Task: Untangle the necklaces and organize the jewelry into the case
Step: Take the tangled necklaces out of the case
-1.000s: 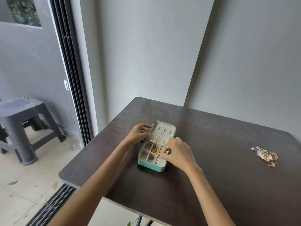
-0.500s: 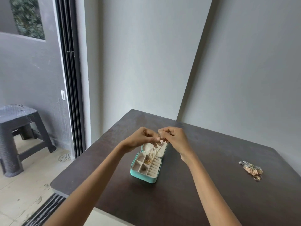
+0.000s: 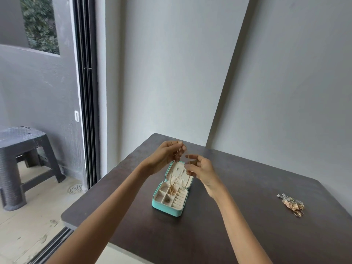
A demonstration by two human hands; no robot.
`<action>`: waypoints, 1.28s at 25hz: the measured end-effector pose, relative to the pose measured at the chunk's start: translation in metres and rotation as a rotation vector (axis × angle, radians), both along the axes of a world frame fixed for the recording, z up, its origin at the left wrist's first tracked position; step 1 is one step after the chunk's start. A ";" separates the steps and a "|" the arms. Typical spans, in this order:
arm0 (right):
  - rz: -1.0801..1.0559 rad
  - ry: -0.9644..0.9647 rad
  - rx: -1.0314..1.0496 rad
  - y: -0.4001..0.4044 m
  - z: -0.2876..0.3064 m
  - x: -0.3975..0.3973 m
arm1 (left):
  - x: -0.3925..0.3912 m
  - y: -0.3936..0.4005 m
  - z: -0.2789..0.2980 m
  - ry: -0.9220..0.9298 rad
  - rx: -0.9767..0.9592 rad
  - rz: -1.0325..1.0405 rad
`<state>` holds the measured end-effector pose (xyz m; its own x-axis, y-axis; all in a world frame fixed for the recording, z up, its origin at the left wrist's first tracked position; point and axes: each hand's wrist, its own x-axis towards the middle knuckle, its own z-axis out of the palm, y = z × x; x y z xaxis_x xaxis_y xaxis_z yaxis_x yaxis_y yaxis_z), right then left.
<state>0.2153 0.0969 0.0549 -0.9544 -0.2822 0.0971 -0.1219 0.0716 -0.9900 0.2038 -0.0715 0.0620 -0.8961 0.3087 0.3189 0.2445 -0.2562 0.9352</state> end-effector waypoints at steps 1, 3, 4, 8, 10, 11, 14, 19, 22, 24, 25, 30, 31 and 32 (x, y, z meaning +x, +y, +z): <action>-0.015 0.005 0.066 0.000 -0.003 0.000 | 0.000 0.000 0.000 -0.018 0.063 -0.012; -0.040 -0.011 0.145 0.000 -0.011 0.000 | -0.001 0.000 0.000 -0.044 0.161 -0.007; -0.045 -0.026 0.153 0.001 -0.015 0.000 | 0.000 0.000 -0.001 -0.048 0.192 -0.002; -0.062 0.007 0.031 0.001 -0.014 0.003 | 0.001 -0.003 0.001 0.017 0.187 -0.055; -0.062 0.035 -0.058 0.001 -0.004 0.003 | 0.002 -0.001 0.005 0.029 0.187 -0.096; -0.066 0.038 -0.115 0.001 0.001 0.003 | 0.002 0.000 0.008 0.017 0.186 -0.108; -0.095 0.023 -0.338 0.003 0.015 0.006 | 0.002 0.006 0.012 0.004 0.100 -0.102; -0.098 0.067 -0.510 0.017 0.042 0.012 | 0.001 0.033 0.011 0.185 -0.258 0.184; -0.109 0.092 -0.538 0.027 0.055 0.014 | -0.001 0.052 0.005 0.161 -0.168 0.314; -0.119 0.095 -0.579 0.034 0.064 0.014 | -0.004 0.063 -0.004 0.102 -0.102 0.357; -0.125 0.093 -0.610 0.038 0.070 0.014 | -0.005 0.067 -0.010 0.066 -0.073 0.371; -0.190 0.074 -0.827 0.069 0.087 0.019 | -0.005 0.077 -0.029 -0.116 0.061 0.261; -0.201 0.059 -0.847 0.075 0.084 0.019 | -0.007 0.078 -0.029 -0.155 0.108 0.240; -0.203 0.040 -0.857 0.082 0.078 0.018 | -0.008 0.079 -0.026 -0.180 0.156 0.229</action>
<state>0.2335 0.1793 0.1332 -0.9697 0.0775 0.2319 -0.2229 -0.6698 -0.7083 0.1955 0.0070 0.0356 -0.9828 0.0527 0.1770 0.1470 -0.3569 0.9225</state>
